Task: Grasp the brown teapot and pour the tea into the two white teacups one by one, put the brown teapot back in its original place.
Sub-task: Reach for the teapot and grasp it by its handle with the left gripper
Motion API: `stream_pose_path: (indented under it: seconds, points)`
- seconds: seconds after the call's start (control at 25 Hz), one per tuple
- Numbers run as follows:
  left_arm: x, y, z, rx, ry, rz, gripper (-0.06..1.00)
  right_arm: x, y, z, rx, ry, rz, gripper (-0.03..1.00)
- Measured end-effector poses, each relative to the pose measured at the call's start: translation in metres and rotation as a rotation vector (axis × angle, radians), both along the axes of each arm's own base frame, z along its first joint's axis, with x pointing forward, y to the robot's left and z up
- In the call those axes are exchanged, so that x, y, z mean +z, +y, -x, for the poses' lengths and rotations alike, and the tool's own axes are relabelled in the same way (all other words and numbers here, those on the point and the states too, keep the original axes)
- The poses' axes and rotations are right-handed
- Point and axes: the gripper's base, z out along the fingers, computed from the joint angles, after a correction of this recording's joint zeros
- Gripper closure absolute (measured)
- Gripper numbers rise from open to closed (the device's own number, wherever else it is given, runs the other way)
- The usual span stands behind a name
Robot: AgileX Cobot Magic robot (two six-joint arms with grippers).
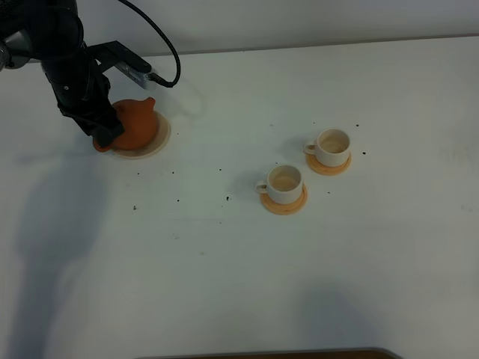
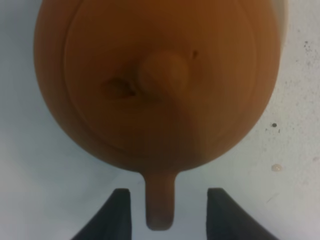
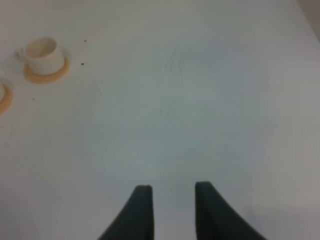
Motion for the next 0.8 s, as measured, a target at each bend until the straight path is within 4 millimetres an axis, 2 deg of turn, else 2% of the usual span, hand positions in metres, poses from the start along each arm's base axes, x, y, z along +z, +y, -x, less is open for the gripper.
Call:
stream_pose_path:
  seconds: [0.48,0.8]
  points:
    - [0.0000,-0.0002,-0.0022,0.007,-0.025,0.002,0.58,0.0000,0.0000,0.0000,0.000,0.000,0.000,0.73]
    - [-0.0079,-0.0007,-0.0030,0.020,-0.010,0.000,0.60,0.0000,0.0000,0.0000,0.000,0.000,0.000,0.73]
